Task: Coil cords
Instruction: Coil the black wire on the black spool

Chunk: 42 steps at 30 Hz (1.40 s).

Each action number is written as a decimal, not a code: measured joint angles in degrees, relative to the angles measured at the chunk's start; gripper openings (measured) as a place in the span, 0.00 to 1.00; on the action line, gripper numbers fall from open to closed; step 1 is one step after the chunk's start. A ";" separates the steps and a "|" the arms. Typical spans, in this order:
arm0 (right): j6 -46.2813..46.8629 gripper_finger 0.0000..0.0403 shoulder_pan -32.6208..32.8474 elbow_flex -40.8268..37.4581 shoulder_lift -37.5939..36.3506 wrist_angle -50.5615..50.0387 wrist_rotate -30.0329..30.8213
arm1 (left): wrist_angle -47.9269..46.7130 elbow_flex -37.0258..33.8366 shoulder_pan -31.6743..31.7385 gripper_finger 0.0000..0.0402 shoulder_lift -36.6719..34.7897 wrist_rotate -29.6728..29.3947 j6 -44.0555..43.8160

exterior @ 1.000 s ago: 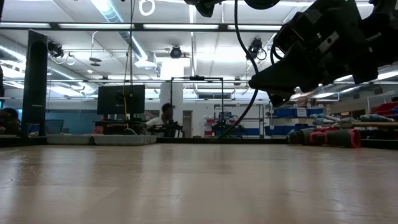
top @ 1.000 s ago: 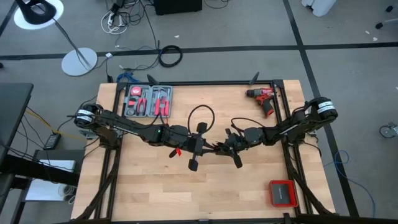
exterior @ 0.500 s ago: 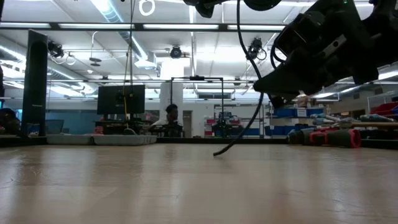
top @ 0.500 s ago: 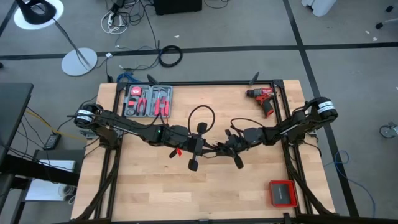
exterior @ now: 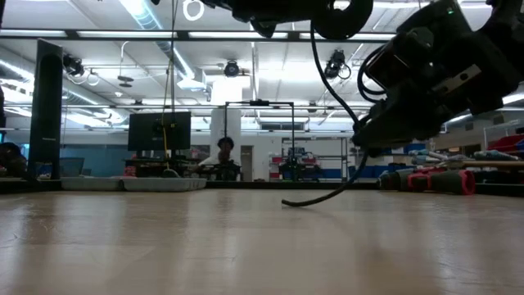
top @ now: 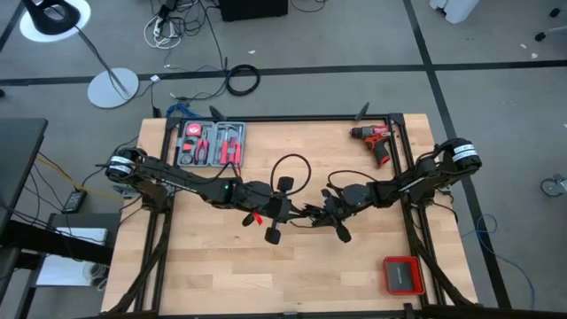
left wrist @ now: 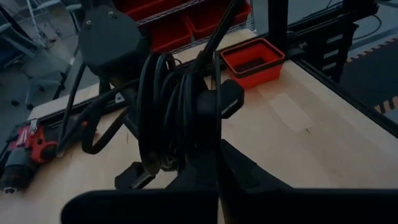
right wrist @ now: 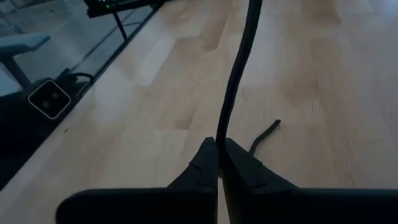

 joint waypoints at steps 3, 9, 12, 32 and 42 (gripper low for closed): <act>-0.26 0.00 0.00 0.00 -0.02 -0.97 0.00 | -1.22 0.02 0.02 0.00 0.00 -0.02 -0.08; -0.61 0.00 0.00 -0.02 -0.02 -2.40 -0.26 | -4.23 0.02 0.00 0.00 0.00 -0.22 -2.82; -1.17 0.00 0.00 -0.02 -0.02 -2.63 -0.31 | -6.19 0.02 0.00 0.00 0.00 -0.39 -4.13; -8.14 0.00 -1.55 -0.02 -13.81 -11.04 -0.13 | -15.14 0.04 0.00 0.00 0.00 1.63 -15.50; -7.51 0.00 -2.01 -0.02 -16.88 -17.27 -2.40 | -12.56 0.04 0.07 0.00 0.00 1.71 -14.45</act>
